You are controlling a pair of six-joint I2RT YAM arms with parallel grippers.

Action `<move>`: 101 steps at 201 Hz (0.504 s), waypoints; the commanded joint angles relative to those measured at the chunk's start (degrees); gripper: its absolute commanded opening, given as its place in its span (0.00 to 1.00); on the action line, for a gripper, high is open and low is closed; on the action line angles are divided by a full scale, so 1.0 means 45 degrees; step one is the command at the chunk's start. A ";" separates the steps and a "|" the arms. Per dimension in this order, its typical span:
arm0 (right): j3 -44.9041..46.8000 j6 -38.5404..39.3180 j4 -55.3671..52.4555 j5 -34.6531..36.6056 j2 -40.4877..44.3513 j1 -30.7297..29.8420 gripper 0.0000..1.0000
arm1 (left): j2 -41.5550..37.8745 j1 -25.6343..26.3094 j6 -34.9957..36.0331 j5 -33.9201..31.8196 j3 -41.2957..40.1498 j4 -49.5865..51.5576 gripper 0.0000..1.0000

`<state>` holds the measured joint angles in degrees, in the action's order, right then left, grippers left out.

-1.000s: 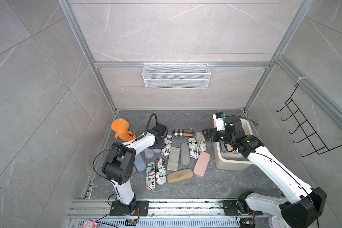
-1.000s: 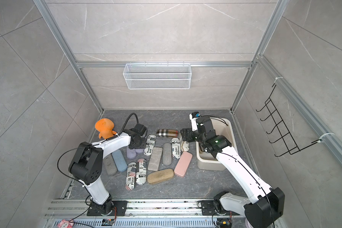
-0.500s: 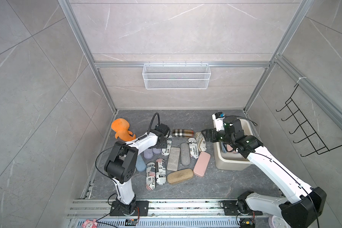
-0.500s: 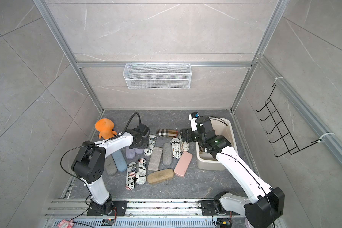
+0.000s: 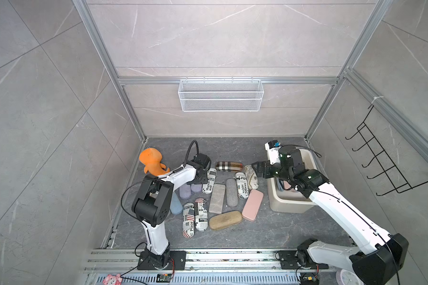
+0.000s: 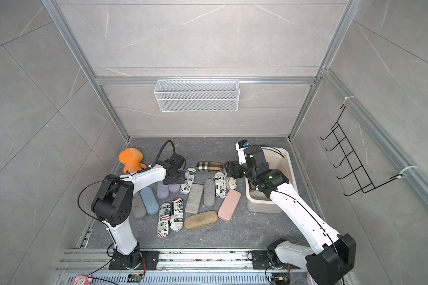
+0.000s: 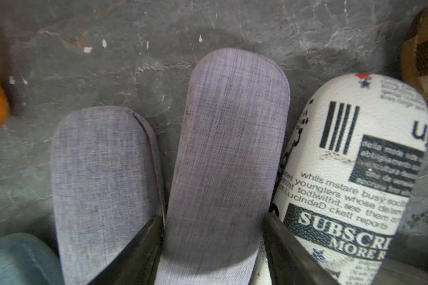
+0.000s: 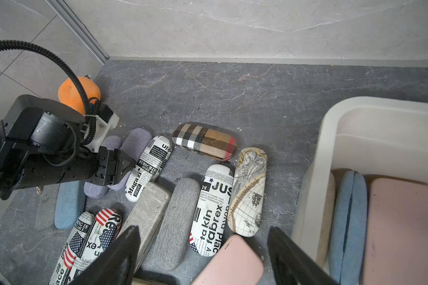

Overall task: Put the glasses cases into the storage boxes
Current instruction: Pick up the glasses case at the center of the board.

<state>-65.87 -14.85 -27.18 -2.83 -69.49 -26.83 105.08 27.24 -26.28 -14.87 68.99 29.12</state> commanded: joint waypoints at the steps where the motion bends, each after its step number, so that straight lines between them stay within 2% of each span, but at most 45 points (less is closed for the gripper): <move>1: 0.0078 -0.0086 -0.0127 0.0027 -0.0105 -0.0132 0.84 | -0.0315 -0.0038 0.0351 0.0900 -0.0691 0.0368 0.68; 19: 0.0043 -0.0099 -0.0127 -0.0005 -0.0162 -0.0170 0.84 | -0.0362 0.0071 0.0440 0.1305 -0.0694 0.0501 0.71; 64: 0.0019 -0.0092 -0.0200 -0.0054 -0.0158 -0.0239 0.84 | -0.0021 0.0170 0.0391 0.1194 -0.0792 0.0607 0.73; 89: 0.0025 -0.0074 -0.0236 0.0028 -0.0133 -0.0298 0.84 | 0.0067 0.0218 0.0302 0.1206 -0.0885 0.0494 0.72; 101: 0.0042 -0.0061 -0.0191 0.0082 -0.0118 -0.0308 0.84 | 0.0028 0.0233 0.0263 0.1106 -0.0929 0.0479 0.68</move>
<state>-65.87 -14.85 -27.22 -2.83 -69.82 -27.66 105.16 27.62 -25.71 -11.60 65.19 30.13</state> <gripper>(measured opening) 0.837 0.714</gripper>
